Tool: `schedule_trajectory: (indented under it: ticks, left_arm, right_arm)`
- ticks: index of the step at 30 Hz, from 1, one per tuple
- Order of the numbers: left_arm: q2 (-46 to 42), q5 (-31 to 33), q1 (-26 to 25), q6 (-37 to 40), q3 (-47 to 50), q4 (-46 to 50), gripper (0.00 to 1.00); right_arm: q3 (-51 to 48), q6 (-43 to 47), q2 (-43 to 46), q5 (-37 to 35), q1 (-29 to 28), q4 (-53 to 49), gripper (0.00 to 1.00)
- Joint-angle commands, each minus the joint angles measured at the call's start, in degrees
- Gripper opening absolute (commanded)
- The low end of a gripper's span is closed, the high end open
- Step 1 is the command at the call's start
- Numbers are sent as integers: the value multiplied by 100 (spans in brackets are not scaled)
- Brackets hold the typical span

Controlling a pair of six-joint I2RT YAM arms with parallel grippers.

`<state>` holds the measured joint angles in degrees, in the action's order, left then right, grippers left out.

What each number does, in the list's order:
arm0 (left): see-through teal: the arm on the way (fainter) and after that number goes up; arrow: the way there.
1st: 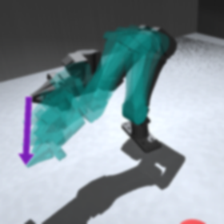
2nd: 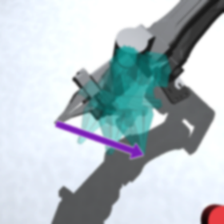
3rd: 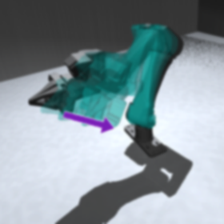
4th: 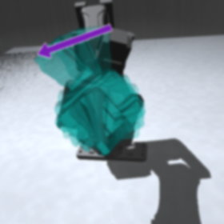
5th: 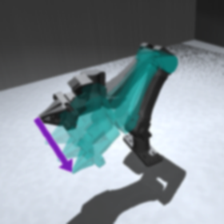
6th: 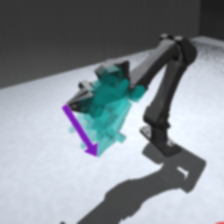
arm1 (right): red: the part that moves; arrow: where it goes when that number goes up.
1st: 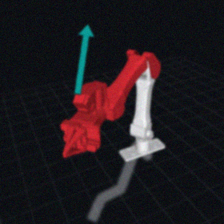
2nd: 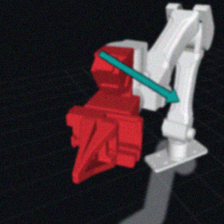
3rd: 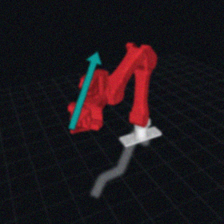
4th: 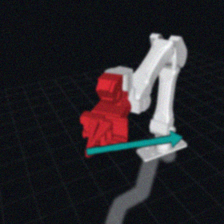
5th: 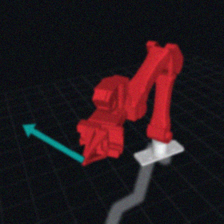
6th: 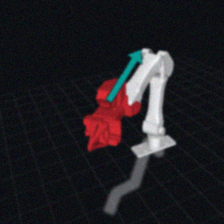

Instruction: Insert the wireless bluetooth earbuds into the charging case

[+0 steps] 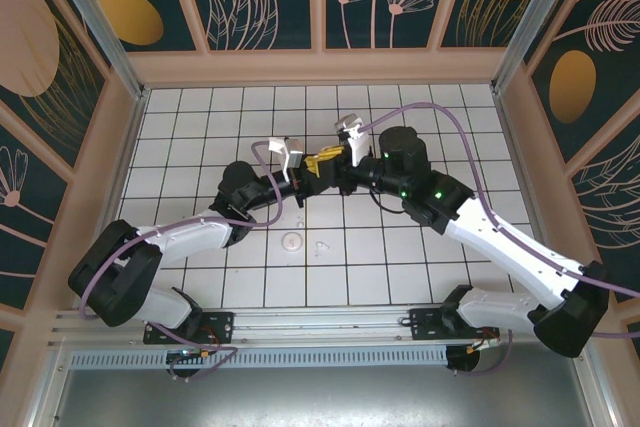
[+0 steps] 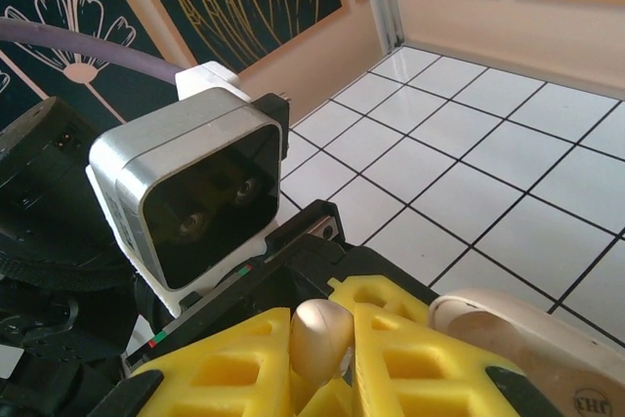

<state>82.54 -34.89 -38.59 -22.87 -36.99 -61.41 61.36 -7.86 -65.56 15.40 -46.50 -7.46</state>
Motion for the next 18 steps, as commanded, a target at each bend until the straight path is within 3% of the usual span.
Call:
schedule_trajectory:
  ticks: [1,7,18]
  left_arm:
    - [-247,60,-8,138,-283,-499,12]
    - [-264,336,-7,431,-178,14,12]
    - [-434,1092,20,758,513,891,11]
  right_arm:
    - [-207,-109,220,-224,66,-435,19]
    - [62,-386,283,183,521,-311,19]
    - [446,-625,-18,1167,1363,-1837,19]
